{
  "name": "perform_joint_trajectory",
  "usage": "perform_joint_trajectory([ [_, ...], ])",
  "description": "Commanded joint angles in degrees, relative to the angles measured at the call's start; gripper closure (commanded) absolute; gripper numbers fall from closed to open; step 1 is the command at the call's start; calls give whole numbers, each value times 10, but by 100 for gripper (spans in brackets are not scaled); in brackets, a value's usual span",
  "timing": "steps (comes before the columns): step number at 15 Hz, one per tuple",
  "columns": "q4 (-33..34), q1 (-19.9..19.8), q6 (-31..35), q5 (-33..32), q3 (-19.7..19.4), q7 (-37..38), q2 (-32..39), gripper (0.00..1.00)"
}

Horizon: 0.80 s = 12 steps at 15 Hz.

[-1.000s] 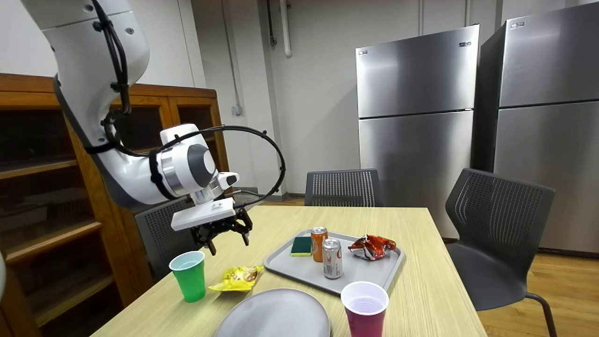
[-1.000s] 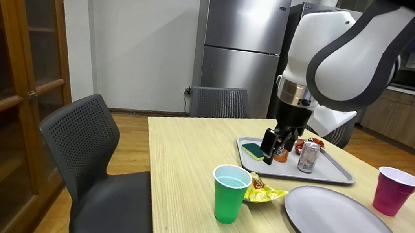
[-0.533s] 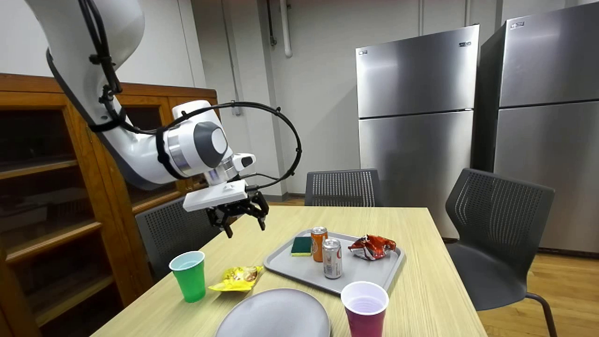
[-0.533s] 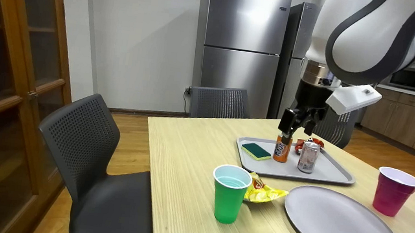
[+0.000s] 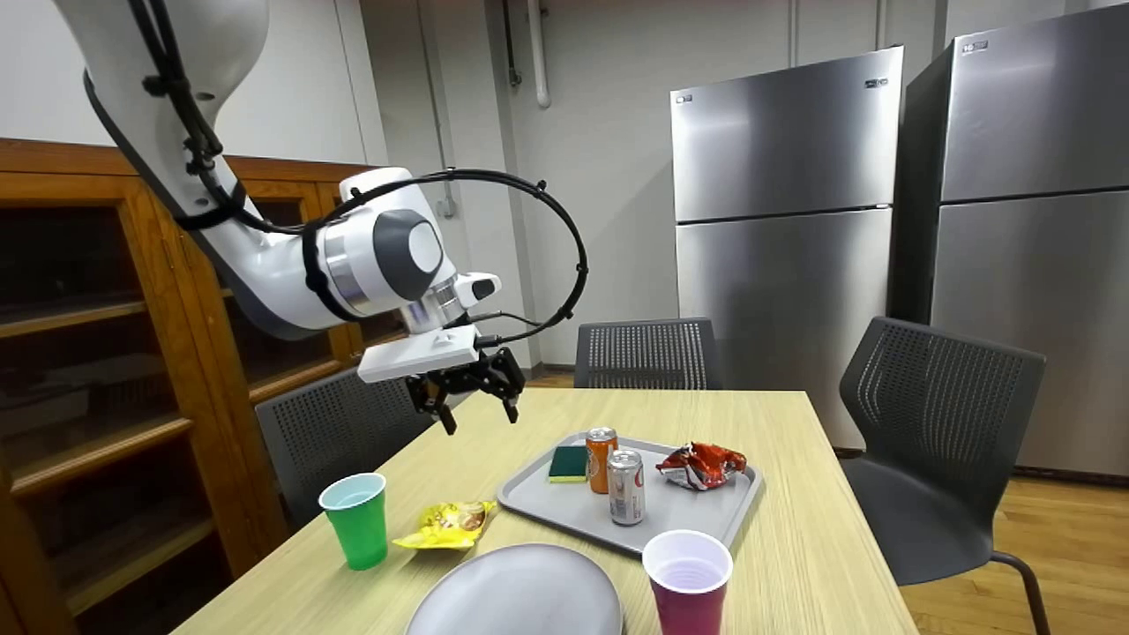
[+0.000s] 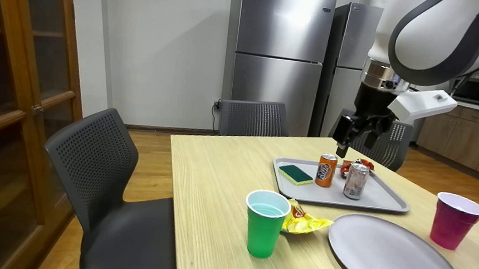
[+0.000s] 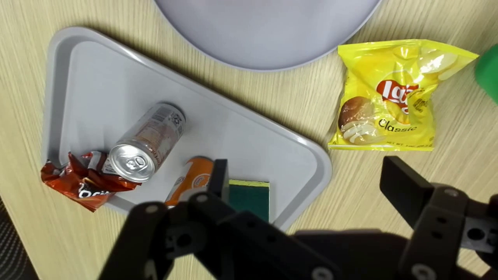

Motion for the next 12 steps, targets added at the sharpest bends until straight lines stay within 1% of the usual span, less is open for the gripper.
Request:
perform_joint_trajectory([
  [1, 0, -12, -1, 2, 12, -2, 0, 0],
  [10, 0, -12, -1, 2, 12, -2, 0, 0],
  [12, 13, -18, -1, -14, 7, 13, 6, 0],
])
